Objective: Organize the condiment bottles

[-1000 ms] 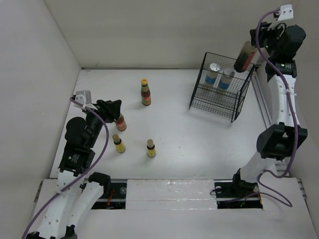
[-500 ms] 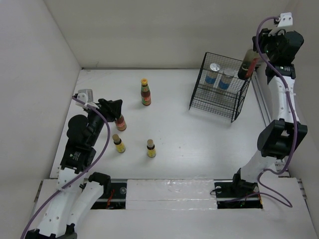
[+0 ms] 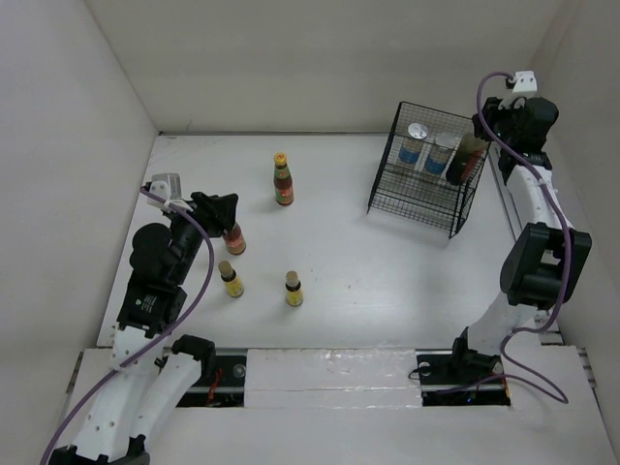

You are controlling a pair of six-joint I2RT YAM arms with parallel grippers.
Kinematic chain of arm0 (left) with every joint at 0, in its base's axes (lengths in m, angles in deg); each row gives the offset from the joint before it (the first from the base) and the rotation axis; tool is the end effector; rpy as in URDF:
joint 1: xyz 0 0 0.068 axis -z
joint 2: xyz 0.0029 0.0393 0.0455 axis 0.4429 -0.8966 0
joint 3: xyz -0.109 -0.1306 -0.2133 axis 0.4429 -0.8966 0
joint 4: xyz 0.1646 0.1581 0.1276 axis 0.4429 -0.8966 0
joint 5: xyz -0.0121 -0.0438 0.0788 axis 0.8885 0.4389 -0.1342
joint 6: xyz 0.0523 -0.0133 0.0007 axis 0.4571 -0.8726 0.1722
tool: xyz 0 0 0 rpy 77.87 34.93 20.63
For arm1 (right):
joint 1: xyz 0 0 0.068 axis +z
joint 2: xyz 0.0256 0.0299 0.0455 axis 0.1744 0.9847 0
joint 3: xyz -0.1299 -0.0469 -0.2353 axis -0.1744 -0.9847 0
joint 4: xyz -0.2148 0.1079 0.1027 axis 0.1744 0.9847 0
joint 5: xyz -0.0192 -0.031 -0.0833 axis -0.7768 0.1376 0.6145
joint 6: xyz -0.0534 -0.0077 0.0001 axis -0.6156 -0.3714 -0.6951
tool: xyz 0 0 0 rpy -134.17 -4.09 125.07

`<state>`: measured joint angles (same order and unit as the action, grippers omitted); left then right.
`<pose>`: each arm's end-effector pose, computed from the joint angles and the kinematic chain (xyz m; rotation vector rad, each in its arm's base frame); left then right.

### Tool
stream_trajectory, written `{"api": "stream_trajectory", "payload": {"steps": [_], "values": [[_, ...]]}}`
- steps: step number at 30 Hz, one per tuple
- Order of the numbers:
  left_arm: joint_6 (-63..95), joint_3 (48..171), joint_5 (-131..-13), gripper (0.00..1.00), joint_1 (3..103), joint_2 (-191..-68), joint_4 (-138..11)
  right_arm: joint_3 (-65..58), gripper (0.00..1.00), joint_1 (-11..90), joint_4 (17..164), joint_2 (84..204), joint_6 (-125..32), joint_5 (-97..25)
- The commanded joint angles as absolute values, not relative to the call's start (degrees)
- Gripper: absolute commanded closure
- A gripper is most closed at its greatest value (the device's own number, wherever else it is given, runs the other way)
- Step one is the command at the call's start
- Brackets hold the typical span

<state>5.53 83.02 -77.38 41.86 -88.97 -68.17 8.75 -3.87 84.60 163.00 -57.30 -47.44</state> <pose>0.1365 -0.0396 0.3852 -0.0456 1.4527 -0.5736 0.4151 -0.0908 0.3685 -0.1092 1.6788 0.0444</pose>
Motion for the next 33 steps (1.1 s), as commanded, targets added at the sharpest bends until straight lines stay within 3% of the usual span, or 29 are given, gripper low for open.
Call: {"api": "stream_trajectory", "payload": {"steps": [1, 9, 17, 26, 27, 30, 33], "values": [[5.65, 82.99, -76.47, 0.55, 41.49, -88.45, -65.75, 7.94, 0.92, -4.19, 71.78, 158.04, -56.72, -47.65], [5.65, 82.99, -76.47, 0.55, 41.49, -87.92, -65.75, 4.68, 0.87, -4.19, 71.25, 159.1, -56.72, -47.66], [5.65, 82.99, -76.47, 0.55, 41.49, -87.92, -65.75, 3.1, 0.51, -4.19, 71.25, 160.15, -56.19, -48.19], [5.65, 82.99, -77.09, 0.54, 41.49, -87.92, -65.75, 2.57, 0.34, -4.19, 70.72, 155.24, -56.19, -46.96], [5.65, 82.99, -77.09, 0.54, 41.49, -87.92, -65.75, 2.57, 0.24, -3.67, 70.72, 154.62, -56.19, -46.96], [5.65, 82.99, -77.62, 0.53, 41.49, -88.44, -65.75, 3.09, 0.12, -3.67, 70.72, 152.34, -56.19, -47.57], [5.65, 83.51, -78.67, 0.51, 41.49, -88.45, -66.37, 3.1, 0.09, -3.05, 71.24, 149.96, -56.8, -47.57]]}}
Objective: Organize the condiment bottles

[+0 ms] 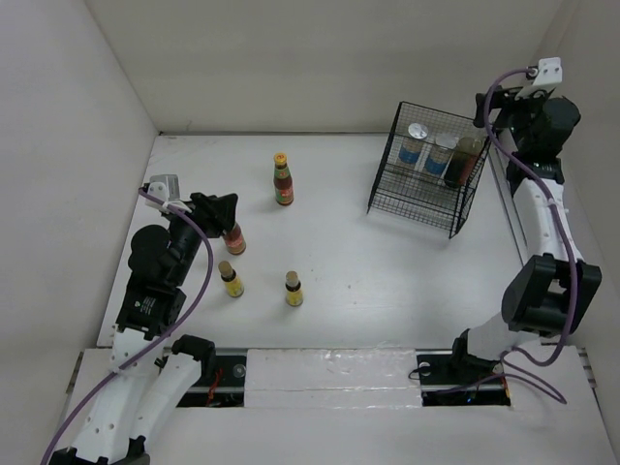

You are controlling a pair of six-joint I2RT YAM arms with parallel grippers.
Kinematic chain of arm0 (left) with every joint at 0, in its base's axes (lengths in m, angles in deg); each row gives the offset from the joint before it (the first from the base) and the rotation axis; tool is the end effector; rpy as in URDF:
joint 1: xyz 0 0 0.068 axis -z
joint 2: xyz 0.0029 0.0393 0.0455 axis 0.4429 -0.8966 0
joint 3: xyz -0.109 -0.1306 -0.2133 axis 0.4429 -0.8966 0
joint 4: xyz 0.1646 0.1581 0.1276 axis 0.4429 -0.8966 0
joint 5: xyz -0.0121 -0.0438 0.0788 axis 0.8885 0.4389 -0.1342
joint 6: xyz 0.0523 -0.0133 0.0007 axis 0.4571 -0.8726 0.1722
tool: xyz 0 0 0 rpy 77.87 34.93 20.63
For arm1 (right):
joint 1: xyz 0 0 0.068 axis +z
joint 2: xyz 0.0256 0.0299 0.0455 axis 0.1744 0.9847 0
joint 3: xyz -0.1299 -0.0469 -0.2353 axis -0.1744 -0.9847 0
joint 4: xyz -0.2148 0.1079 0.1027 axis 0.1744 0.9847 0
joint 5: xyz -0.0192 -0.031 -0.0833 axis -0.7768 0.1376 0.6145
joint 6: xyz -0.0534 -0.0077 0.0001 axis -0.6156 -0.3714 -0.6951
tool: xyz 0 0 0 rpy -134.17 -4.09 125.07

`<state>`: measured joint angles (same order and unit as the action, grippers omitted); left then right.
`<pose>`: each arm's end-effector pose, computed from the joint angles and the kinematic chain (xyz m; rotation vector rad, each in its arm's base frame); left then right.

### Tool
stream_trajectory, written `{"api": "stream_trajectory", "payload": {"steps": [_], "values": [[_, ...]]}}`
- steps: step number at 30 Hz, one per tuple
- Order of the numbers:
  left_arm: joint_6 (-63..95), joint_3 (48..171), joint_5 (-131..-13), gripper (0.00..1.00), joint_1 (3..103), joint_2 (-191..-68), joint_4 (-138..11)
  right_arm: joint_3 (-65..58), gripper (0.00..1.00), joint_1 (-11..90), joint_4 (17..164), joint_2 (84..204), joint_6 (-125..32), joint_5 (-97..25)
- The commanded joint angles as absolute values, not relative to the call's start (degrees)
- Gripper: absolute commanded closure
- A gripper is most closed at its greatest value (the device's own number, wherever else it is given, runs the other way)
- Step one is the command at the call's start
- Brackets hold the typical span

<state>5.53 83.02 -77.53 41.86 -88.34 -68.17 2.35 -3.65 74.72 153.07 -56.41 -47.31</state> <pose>0.1336 -0.0387 0.3865 -0.0471 1.4413 -0.5734 0.3703 -0.0783 0.4131 -0.1407 1.4544 -0.0008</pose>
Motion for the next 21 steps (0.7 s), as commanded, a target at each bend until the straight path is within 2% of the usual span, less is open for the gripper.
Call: {"api": "stream_trajectory", "payload": {"steps": [1, 4, 6, 7, 8, 10, 12, 14, 16, 18, 19, 21], "values": [[5.65, 83.51, -78.67, 0.51, 41.49, -88.45, -66.37, 3.62, 0.09, -2.53, 71.25, 149.35, -56.81, -48.27], [5.65, 83.51, -79.72, 0.5, 41.49, -88.45, -66.37, 3.62, 0.09, -0.95, 72.57, 146.98, -58.04, -48.88], [5.65, 83.51, -79.73, 0.48, 41.49, -88.45, -66.89, 4.24, 0.19, 0.63, 74.23, 146.18, -59.52, -50.46], [5.65, 83.51, -79.73, 0.47, 41.49, -87.75, -66.9, 5.28, 0.3, 3.16, 75.28, 146.18, -60.32, -53.26], [5.65, 83.51, -79.73, 0.43, 41.49, -87.74, -66.9, 7.12, 0.54, 4.84, 76.51, 146.18, -61.28, -54.68], [5.65, 83.51, -80.34, 0.41, 41.49, -87.74, -66.37, 9.5, 0.71, 8.88, 80.89, 148.63, -64.62, -57.84], [5.65, 83.51, -80.34, 0.37, 41.49, -87.74, -67.07, 11.09, 0.81, 15.47, 81.8, 151.52, -65.94, -59.87], [5.65, 83.51, -80.34, 0.36, 41.49, -87.13, -67.07, 11.62, 0.81, 21.7, 81.8, 154.16, -68.49, -63.8], [5.65, 83.51, -80.34, 0.34, 41.49, -87.13, -67.07, 12.24, 0.67, 25.32, 81.8, 158.54, -69.81, -65.49], [5.65, 83.51, -80.34, 0.34, 41.49, -87.13, -67.07, 12.85, 0.48, 29.53, 82.41, 161.46, -70.52, -67.6], [5.65, 83.51, -79.65, 0.34, 41.49, -87.13, -67.07, 13.46, 0.32, 30.86, 82.41, 163.91, -70.52, -67.61], [5.65, 83.51, -79.64, 0.34, 41.49, -86.61, -67.07, 14.08, 0.22, 34.63, 82.41, 166.12, -71.74, -68.14]]}}
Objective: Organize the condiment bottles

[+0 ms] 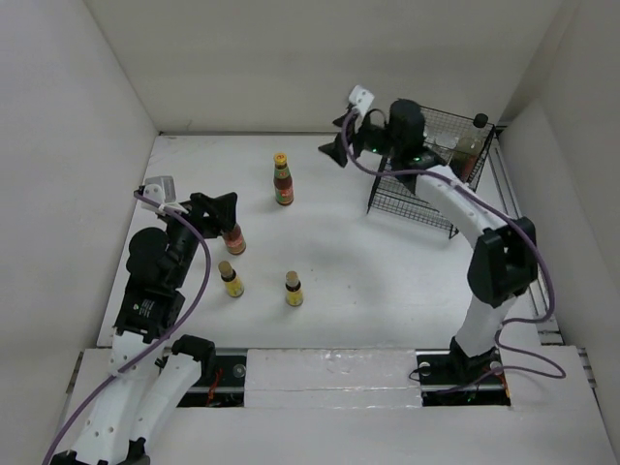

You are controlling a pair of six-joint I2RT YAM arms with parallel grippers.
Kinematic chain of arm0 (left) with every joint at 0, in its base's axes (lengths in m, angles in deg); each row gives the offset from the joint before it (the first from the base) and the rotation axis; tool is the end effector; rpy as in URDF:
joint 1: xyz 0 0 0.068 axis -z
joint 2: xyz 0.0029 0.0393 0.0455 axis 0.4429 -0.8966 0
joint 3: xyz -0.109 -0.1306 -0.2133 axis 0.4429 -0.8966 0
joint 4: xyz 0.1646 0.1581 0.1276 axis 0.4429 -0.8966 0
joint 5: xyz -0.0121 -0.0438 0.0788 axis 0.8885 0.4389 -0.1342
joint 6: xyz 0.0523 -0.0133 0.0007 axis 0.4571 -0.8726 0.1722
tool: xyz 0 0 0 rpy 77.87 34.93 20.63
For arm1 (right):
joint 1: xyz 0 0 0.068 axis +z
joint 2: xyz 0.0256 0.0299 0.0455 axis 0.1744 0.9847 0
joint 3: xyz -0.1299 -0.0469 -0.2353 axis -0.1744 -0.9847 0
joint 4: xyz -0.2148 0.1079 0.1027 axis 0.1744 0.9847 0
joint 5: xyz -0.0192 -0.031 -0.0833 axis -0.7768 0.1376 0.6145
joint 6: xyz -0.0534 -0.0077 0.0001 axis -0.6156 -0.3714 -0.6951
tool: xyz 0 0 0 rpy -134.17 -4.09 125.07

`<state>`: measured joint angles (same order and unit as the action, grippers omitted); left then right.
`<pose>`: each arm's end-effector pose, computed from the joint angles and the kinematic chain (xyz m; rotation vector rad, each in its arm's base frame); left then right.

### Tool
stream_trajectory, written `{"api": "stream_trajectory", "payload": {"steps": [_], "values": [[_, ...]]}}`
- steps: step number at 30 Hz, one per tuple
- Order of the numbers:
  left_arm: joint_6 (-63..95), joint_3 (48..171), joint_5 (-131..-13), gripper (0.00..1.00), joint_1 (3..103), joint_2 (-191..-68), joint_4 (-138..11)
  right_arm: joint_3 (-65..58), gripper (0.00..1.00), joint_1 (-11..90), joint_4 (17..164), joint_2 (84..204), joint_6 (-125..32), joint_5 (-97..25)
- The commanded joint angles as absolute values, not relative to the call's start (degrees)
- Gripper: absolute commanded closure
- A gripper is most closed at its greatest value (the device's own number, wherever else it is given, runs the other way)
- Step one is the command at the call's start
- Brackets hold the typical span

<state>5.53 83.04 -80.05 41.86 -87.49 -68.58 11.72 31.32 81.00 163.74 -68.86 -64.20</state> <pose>0.1302 -0.0362 0.3876 -0.0834 1.4288 -0.5439 0.3871 0.1732 0.3887 -0.9541 1.3007 0.5701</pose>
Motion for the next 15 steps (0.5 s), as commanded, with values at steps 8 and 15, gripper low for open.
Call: {"api": "stream_trajectory", "payload": {"steps": [8, 15], "values": [[5.65, 83.51, -79.64, 0.34, 41.49, -86.6, -67.07, 20.48, 0.13, 40.02, 83.73, 176.75, -72.89, -66.82], [5.65, 83.51, -79.11, 0.34, 41.49, -86.6, -66.55, 30.41, 0.13, 41.77, 83.73, 187.74, -71.49, -67.44]]}}
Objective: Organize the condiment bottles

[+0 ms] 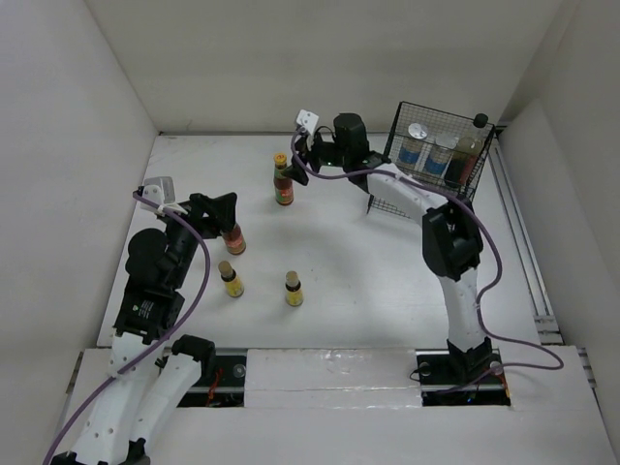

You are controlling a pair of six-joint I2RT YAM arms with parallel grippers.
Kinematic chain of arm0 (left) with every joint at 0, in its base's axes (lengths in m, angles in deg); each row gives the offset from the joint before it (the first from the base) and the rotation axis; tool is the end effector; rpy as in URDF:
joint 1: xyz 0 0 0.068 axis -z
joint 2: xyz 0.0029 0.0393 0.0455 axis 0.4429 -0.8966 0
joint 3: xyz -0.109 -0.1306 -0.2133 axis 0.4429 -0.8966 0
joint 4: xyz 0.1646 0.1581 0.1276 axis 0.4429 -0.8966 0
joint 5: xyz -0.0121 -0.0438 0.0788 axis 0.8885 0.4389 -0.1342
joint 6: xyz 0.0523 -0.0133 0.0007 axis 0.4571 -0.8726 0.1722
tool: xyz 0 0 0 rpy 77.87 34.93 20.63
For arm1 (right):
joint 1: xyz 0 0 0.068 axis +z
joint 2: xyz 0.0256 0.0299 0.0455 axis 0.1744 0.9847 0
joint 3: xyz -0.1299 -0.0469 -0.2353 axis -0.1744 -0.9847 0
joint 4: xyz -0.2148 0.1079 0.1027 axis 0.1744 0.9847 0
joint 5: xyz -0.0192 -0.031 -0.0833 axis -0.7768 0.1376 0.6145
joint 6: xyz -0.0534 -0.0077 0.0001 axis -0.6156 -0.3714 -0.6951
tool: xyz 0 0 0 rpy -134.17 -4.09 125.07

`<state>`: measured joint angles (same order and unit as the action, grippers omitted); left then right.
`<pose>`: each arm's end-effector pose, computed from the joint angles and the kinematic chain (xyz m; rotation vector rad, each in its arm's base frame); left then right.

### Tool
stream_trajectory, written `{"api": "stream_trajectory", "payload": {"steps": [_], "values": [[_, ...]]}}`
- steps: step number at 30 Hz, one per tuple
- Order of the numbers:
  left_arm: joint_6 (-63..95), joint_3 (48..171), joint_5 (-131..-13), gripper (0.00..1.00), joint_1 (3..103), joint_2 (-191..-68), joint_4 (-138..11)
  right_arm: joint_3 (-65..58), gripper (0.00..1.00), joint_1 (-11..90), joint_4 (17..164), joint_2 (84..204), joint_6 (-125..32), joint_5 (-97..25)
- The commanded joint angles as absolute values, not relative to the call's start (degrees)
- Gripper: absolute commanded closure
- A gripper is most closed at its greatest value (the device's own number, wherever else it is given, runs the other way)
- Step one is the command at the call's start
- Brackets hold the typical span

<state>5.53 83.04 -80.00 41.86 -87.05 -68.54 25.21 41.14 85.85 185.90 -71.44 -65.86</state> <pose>0.1282 -0.0356 0.3885 -0.0822 1.4204 -0.5459 0.4286 0.2839 0.2890 -1.1670 1.4137 0.7519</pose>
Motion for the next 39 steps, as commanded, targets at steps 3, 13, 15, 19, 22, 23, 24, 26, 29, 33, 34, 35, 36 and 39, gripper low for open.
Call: {"api": "stream_trajectory", "payload": {"steps": [3, 13, 15, 19, 22, 23, 24, 26, 29, 33, 34, 35, 36, 39], "values": [[5.65, 83.51, -79.11, 0.34, 41.49, -86.6, -66.55, 34.2, 0.13, 41.77, 83.73, 191.87, -70.08, -66.91], [5.65, 83.51, -78.5, 0.34, 41.49, -87.74, -66.55, 44.4, 0.51, 43.44, 77.76, 199.88, -64.02, -68.66], [5.65, 83.51, -78.5, 0.34, 41.49, -88.26, -66.55, 43.09, 0.66, 43.44, 76.09, 199.88, -62.36, -69.19], [5.65, 83.51, -78.5, 0.34, 41.49, -88.27, -66.55, 35.55, 0.75, 43.44, 67.49, 193.57, -59.63, -70.25], [5.65, 83.51, -78.5, 0.36, 41.49, -88.27, -66.55, 27.29, 0.76, 42.31, 62.12, 184.2, -57.26, -71.39], [5.65, 83.51, -78.5, 0.36, 41.49, -88.27, -66.55, 25.35, 0.76, 42.3, 60.54, 181.45, -57.25, -70.87], [5.65, 83.51, -78.5, 0.36, 41.49, -88.27, -66.55, 23.33, 0.76, 41.0, 59.74, 178.47, -57.25, -70.25], [5.65, 83.51, -78.5, 0.36, 41.49, -88.27, -66.55, 16.39, 0.77, 39.58, 58.25, 169.33, -57.77, -68.76], [5.65, 83.51, -78.5, 0.36, 41.49, -88.27, -66.55, 7.86, 0.78, 35.46, 58.24, 159.06, -58.3, -63.84], [5.65, 83.51, -77.97, 0.36, 41.49, -87.74, -66.55, -0.06, 0.81, 29.13, 58.24, 150.85, -58.92, -58.48], [5.65, 83.51, -77.97, 0.36, 41.49, -87.74, -66.55, -0.94, 0.81, 26.33, 58.24, 149.88, -58.92, -57.51], [5.65, 83.51, -77.45, 0.37, 41.49, -87.74, -66.55, -1.56, 0.81, 24.91, 58.24, 149.17, -58.92, -57.5], [5.65, 83.51, -77.44, 0.37, 41.49, -87.74, -66.55, -1.56, 0.81, 23.59, 58.85, 148.04, -58.31, -57.5], [5.65, 83.51, -77.97, 0.37, 41.49, -88.26, -66.55, -1.56, 0.82, 19.2, 59.91, 147.5, -58.3, -56.36]]}}
